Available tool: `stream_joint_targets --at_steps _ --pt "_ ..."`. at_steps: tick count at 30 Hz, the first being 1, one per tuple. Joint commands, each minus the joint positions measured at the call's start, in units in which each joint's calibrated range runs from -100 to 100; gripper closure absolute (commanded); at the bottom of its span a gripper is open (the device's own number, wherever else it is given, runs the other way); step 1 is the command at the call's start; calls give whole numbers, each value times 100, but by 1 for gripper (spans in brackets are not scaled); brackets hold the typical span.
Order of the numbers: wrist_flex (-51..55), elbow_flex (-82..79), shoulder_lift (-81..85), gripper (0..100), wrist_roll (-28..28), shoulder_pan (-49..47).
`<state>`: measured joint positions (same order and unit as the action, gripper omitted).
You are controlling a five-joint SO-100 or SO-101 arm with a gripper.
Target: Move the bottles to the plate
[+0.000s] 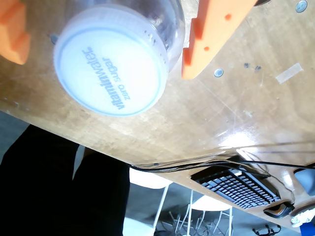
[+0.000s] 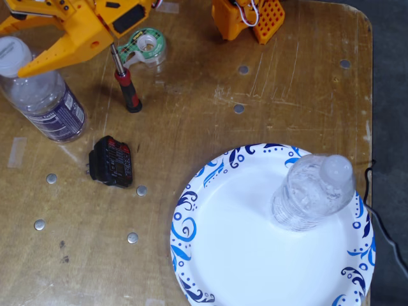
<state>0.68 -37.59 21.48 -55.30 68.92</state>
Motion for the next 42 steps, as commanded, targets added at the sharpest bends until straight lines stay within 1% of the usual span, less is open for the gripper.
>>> stream_joint_targets --at_steps 1,14,16,19,24,26,42 --pt "-68 101 19 65 -104 -72" --pt "-216 507 -276 64 -119 -126" --pt "-190 525 -310 64 -229 -180" --pt "341 750 -301 64 -281 -245" --pt "1916 1714 -360 64 -328 -449" --pt "2264 1894 -377 64 -328 -460" --pt "2325 2669 -883 65 -281 -212"
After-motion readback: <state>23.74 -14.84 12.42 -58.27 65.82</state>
